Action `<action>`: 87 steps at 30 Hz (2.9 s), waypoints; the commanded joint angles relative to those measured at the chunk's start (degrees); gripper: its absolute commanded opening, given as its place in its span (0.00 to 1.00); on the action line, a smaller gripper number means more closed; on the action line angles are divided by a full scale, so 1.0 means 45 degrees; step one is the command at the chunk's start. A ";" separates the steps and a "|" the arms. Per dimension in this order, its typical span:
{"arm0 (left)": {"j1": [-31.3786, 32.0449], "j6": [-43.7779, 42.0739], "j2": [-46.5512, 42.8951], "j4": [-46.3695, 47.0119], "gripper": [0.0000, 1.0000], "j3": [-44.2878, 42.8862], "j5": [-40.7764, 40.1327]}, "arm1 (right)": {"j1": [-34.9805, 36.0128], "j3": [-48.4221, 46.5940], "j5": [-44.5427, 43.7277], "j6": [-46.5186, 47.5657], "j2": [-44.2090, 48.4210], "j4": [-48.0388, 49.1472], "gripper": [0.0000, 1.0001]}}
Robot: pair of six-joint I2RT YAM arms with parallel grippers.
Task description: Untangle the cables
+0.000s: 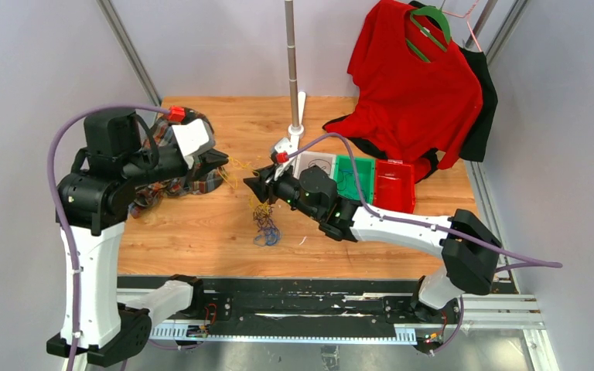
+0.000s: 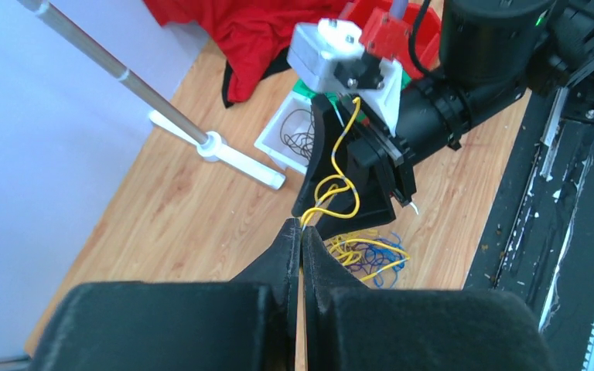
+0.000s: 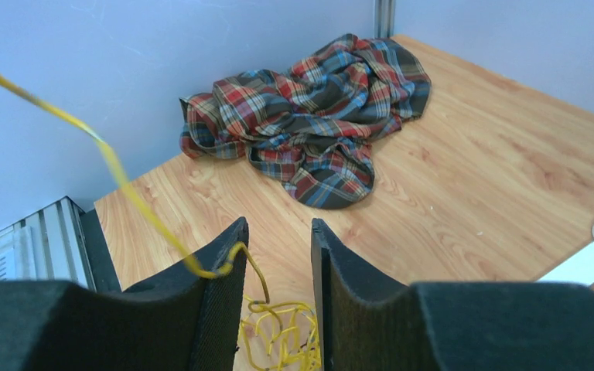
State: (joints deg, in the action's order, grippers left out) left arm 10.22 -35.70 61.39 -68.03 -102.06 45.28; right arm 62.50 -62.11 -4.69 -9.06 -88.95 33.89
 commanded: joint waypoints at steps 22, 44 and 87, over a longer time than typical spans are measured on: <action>0.0054 -0.0717 0.0494 0.4591 0.00 -0.5030 -0.5067 | 0.0135 0.3730 -0.1323 -0.2846 -0.2494 0.2772 0.31; 0.0044 -0.0572 -0.1915 0.4630 0.00 0.0861 -0.2708 | 0.0135 0.0112 0.0729 0.0466 0.2871 -0.2441 0.71; 0.0054 0.0380 -0.2908 0.3125 0.97 0.4714 -0.1418 | -0.4011 0.1019 -0.3397 -0.0320 0.6935 -0.5365 0.00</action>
State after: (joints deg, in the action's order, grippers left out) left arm 10.26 -32.25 48.49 -53.34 -81.71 40.51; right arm 49.65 -62.50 -16.64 -4.99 -63.72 11.53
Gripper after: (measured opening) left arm 0.984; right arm 0.006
